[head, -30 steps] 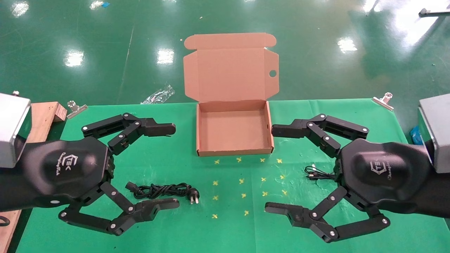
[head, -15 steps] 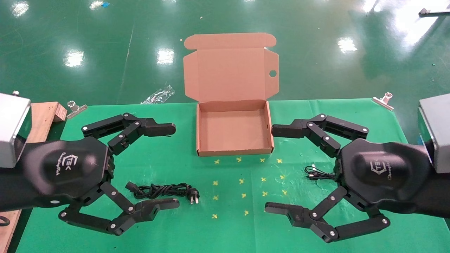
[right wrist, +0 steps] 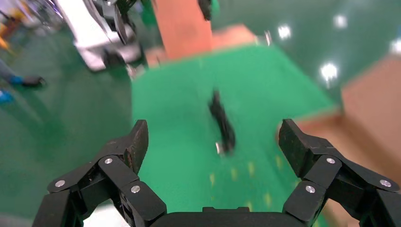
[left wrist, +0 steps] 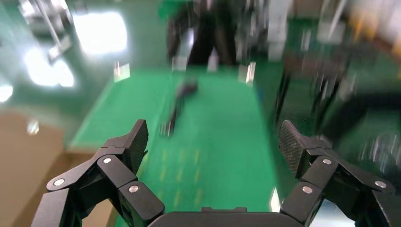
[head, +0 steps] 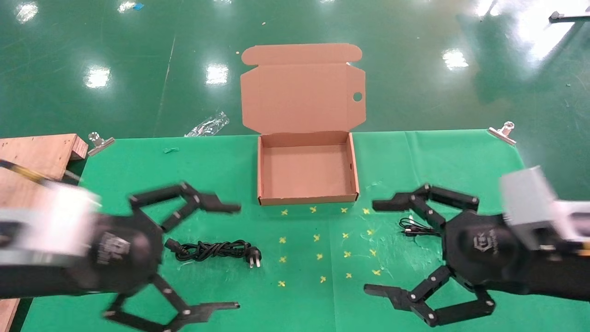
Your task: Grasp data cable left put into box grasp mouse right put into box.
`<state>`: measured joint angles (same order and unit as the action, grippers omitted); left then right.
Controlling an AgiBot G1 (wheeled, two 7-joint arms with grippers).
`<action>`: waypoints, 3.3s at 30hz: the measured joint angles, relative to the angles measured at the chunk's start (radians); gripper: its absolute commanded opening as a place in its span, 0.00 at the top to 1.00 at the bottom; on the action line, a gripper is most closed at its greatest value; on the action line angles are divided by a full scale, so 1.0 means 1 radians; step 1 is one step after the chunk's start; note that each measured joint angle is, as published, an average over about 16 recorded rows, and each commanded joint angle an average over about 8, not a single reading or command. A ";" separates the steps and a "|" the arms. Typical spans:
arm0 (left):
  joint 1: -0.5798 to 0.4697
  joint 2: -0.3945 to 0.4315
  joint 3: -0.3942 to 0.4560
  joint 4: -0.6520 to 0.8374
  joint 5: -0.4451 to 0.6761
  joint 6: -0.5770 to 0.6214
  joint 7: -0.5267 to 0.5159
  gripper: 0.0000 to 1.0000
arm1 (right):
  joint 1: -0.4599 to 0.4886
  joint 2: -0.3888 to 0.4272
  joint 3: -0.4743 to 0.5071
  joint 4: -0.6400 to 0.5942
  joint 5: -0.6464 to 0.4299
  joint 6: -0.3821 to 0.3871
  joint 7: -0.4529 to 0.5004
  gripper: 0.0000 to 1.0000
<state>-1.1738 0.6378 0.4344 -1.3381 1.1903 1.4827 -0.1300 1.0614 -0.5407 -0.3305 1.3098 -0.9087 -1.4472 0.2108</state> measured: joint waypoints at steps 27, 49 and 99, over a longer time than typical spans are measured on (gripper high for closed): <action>-0.060 0.305 0.274 0.071 0.838 -0.267 -0.285 0.00 | -0.064 0.083 -0.028 0.038 -0.149 0.079 0.022 0.00; -0.062 0.319 0.272 0.102 0.840 -0.290 -0.271 0.00 | 0.185 -0.181 -0.237 -0.293 -0.849 0.233 -0.105 0.00; -0.061 0.319 0.272 0.103 0.839 -0.290 -0.270 1.00 | 0.291 -0.305 -0.265 -0.590 -0.903 0.264 -0.220 1.00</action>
<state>-1.2352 0.9564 0.7066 -1.2350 2.0295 1.1926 -0.4004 1.3521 -0.8461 -0.5959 0.7197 -1.8116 -1.1828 -0.0094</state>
